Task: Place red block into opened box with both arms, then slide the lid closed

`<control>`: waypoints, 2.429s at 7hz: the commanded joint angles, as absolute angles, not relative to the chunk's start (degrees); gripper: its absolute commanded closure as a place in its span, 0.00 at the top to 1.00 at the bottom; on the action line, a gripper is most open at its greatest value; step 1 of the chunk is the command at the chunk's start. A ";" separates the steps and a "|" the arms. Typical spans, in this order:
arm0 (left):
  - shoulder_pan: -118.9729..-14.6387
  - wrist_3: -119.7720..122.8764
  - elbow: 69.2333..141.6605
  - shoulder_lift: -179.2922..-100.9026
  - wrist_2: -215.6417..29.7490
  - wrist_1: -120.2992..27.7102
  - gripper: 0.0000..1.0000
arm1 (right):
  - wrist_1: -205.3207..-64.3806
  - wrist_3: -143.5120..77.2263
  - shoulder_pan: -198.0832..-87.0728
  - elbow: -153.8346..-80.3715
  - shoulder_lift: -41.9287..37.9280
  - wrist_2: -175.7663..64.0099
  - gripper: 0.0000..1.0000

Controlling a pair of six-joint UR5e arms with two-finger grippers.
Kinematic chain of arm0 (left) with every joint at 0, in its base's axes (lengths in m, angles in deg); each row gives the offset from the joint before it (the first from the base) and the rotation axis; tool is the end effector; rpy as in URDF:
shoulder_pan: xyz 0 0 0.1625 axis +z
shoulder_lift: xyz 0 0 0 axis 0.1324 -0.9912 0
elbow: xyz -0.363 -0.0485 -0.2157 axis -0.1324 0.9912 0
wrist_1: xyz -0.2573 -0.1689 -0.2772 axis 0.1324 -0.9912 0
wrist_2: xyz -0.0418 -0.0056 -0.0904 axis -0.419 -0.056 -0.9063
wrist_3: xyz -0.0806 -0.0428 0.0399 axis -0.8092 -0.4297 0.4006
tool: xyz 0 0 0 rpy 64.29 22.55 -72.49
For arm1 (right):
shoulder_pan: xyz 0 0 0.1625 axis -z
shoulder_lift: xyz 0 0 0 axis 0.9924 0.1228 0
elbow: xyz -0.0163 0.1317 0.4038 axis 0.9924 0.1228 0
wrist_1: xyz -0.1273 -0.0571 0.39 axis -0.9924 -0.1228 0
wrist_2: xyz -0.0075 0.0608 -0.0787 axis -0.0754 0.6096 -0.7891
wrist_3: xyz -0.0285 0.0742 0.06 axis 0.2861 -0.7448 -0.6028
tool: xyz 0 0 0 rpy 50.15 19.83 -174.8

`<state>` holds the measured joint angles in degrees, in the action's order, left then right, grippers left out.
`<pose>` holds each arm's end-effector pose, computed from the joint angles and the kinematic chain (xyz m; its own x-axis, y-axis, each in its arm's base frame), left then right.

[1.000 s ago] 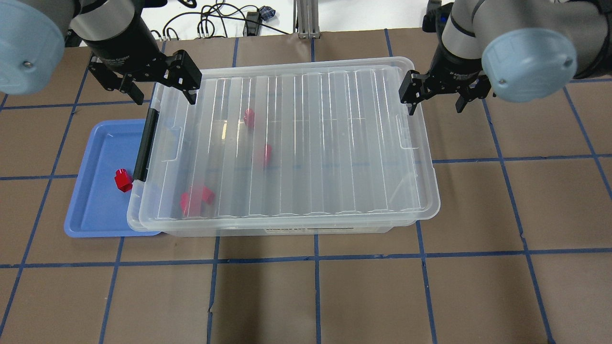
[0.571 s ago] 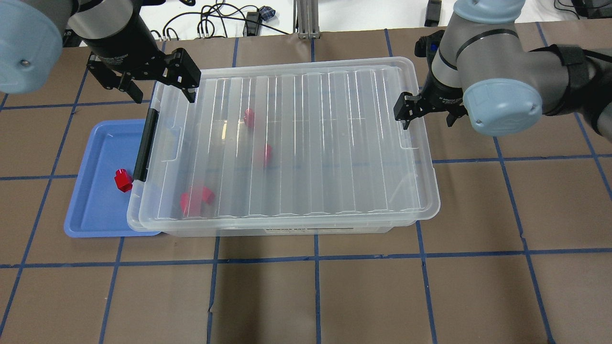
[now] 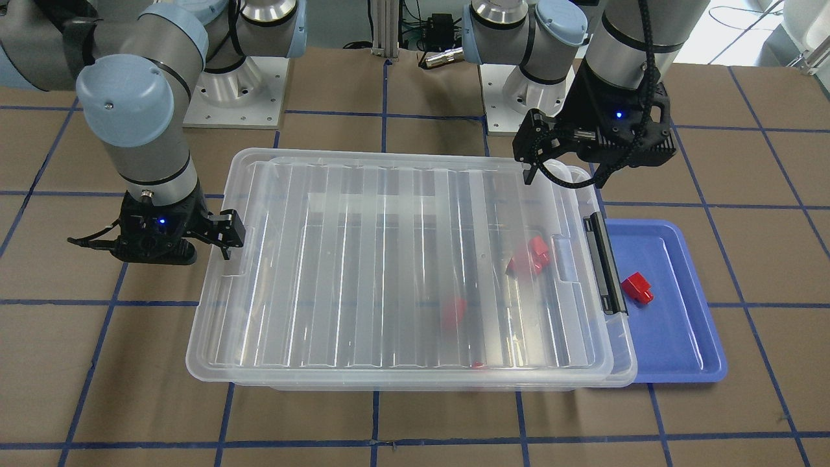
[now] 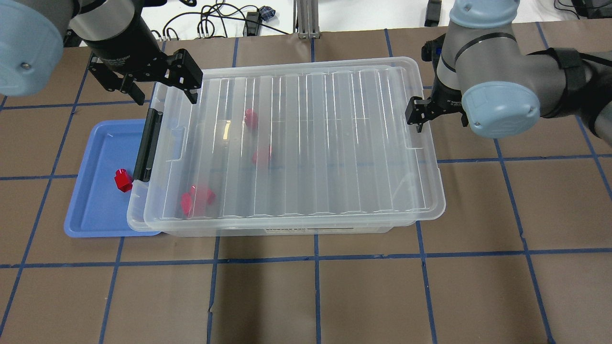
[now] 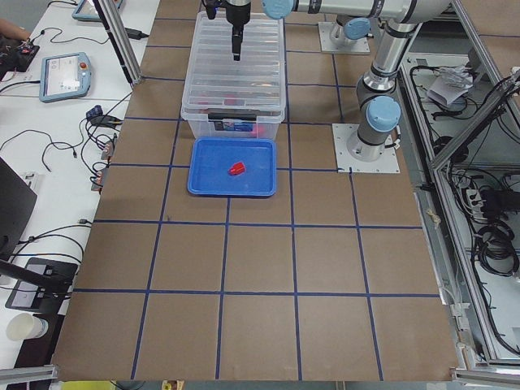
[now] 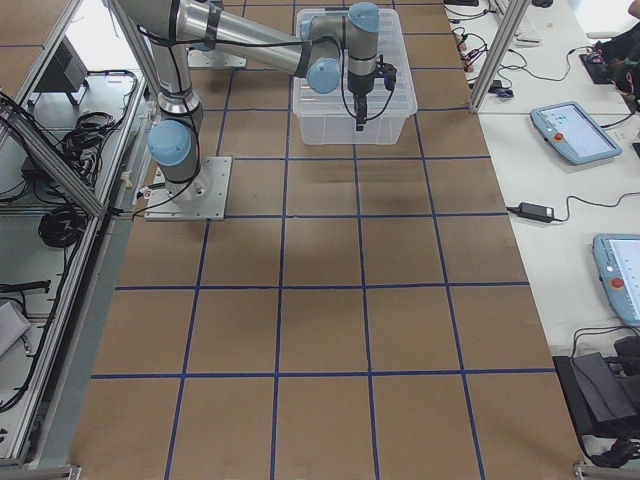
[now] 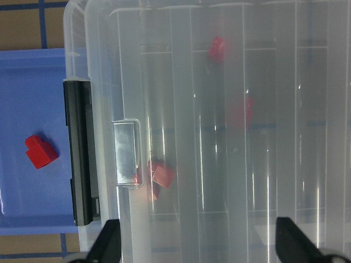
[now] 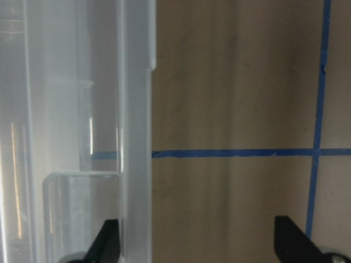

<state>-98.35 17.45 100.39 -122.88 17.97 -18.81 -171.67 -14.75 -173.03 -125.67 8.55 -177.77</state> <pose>-0.1411 -0.5126 0.5045 -0.9994 0.0338 0.0098 0.0333 0.9981 -0.0511 0.1188 -0.5407 0.3462 -0.9875 -0.0278 0.1553 -0.0340 0.9987 -0.0376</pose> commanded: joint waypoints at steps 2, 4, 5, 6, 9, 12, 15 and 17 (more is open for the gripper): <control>-98.49 17.34 100.44 -123.31 17.53 -18.78 1.00 | -171.83 -13.22 -172.25 -125.71 7.82 -182.95 1.00; -98.49 17.34 100.44 -123.93 17.53 -18.17 1.00 | -171.84 -12.07 -169.62 -125.62 7.82 -182.88 1.00; -98.49 17.34 100.43 -123.76 17.45 -18.17 1.00 | -171.83 -12.07 -168.65 -125.62 7.82 -182.87 1.00; -98.58 17.34 100.43 -123.76 17.44 -18.26 1.00 | -171.66 -11.64 -167.60 -125.62 7.82 -182.87 1.00; -98.32 18.22 100.52 -122.53 17.89 -19.13 1.00 | -171.13 -11.28 -164.61 -125.80 8.00 -182.96 1.00; -91.94 20.06 99.20 -124.10 18.40 -19.14 1.00 | -171.13 -9.44 -158.90 -126.24 8.35 -182.79 1.00; -74.88 20.32 100.96 -125.50 17.53 -23.09 1.00 | -170.43 -9.43 -157.65 -126.06 9.13 -182.70 1.00; -73.97 21.47 101.05 -129.01 17.44 -21.35 1.00 | -168.86 -9.52 -157.65 -125.45 9.49 -182.70 1.00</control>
